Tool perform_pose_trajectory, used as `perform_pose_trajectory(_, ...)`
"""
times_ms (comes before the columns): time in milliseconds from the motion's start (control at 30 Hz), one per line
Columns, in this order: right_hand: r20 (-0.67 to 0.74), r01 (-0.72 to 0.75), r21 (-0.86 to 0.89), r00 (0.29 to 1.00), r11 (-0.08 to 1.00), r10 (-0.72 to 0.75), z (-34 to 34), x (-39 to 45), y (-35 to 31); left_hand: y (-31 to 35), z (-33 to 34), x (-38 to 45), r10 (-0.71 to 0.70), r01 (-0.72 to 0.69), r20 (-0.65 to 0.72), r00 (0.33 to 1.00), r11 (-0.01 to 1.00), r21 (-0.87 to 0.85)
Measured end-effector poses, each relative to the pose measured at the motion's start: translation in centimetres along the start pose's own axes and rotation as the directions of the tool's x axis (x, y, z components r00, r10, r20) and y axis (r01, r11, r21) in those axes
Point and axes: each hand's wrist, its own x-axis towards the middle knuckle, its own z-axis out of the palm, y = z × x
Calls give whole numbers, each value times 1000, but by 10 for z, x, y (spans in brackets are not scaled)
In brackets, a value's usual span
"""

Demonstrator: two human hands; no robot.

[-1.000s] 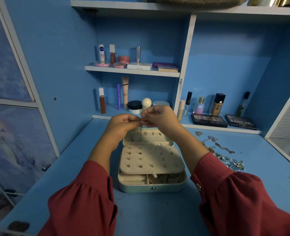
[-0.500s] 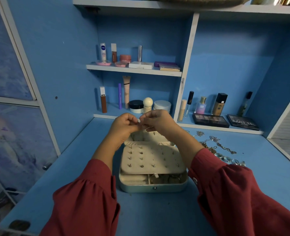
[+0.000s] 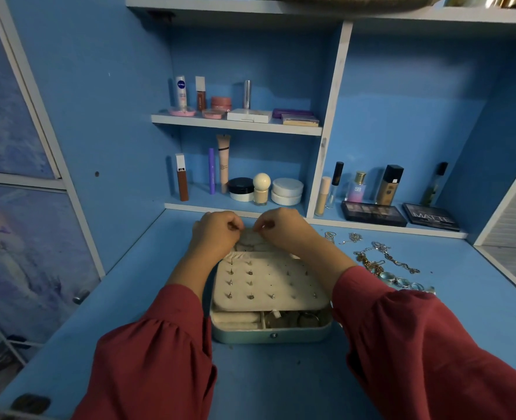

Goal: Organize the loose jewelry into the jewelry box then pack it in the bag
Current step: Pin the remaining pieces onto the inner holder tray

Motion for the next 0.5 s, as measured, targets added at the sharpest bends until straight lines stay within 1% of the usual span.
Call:
perform_pose_trajectory(67,49,39,-108,998,993,-33,1,-1,2,1,1,0,34,-35,7,999,990,136)
perform_pose_trajectory(200,48,39,-129,998,991,-33,0,-3,6,2,0,-1,99,-93,-16,995,970,222)
perform_pose_trajectory(333,85,75,-199,995,977,-59,3,1,8,4,-1,1,178,-181,43,983,912,369)
perform_pose_trajectory(500,145,86,-327,989,941,-40,2,4,4,7,1,5,176,-209,114,978,859,468)
